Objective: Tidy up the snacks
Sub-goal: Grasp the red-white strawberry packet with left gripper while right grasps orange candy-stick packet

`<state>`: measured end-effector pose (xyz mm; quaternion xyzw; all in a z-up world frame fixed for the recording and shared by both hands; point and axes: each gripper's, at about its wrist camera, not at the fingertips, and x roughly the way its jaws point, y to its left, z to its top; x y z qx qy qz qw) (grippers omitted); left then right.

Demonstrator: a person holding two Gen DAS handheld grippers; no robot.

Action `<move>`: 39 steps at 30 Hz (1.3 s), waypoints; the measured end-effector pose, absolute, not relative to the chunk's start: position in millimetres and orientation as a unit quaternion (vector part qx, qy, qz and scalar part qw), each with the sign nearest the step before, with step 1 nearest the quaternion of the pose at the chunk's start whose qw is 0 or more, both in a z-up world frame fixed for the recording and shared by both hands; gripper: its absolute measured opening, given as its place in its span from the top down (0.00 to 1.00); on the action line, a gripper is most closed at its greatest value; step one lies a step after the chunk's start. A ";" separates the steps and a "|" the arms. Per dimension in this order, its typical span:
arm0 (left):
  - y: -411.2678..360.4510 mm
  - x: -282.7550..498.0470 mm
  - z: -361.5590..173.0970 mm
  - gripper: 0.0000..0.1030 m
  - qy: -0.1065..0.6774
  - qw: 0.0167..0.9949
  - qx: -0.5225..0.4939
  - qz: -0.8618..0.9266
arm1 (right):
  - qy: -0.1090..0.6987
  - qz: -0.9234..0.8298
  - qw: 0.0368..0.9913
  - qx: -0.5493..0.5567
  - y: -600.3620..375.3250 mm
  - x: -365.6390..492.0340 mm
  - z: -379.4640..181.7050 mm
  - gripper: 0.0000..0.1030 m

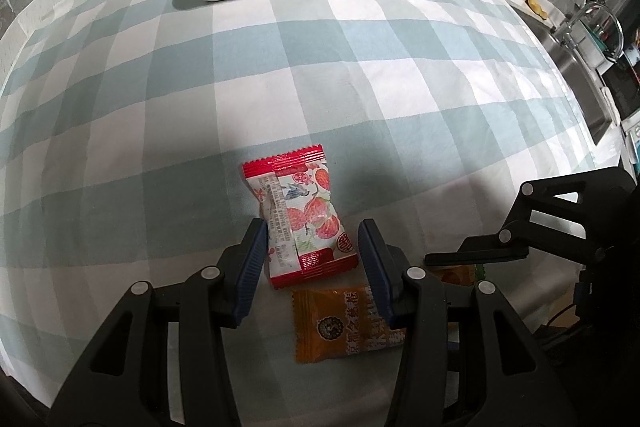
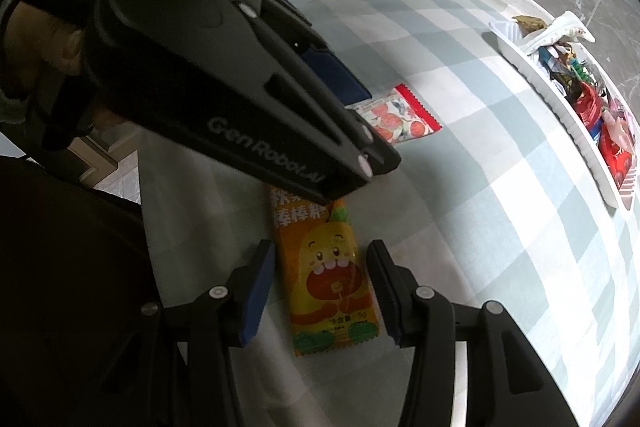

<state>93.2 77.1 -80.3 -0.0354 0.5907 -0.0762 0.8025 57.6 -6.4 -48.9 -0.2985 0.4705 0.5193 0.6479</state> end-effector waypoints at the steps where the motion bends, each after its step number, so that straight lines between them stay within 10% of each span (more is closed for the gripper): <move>1: 76.8 93.0 -80.4 0.56 0.590 0.803 -0.034 -0.076 | 0.470 0.519 0.648 -0.299 -6.4 57.7 -48.3 0.51; 39: 82.9 89.7 -79.3 0.64 0.575 0.812 -0.039 -0.092 | 0.477 0.513 0.651 -0.293 -20.1 61.6 -40.8 0.69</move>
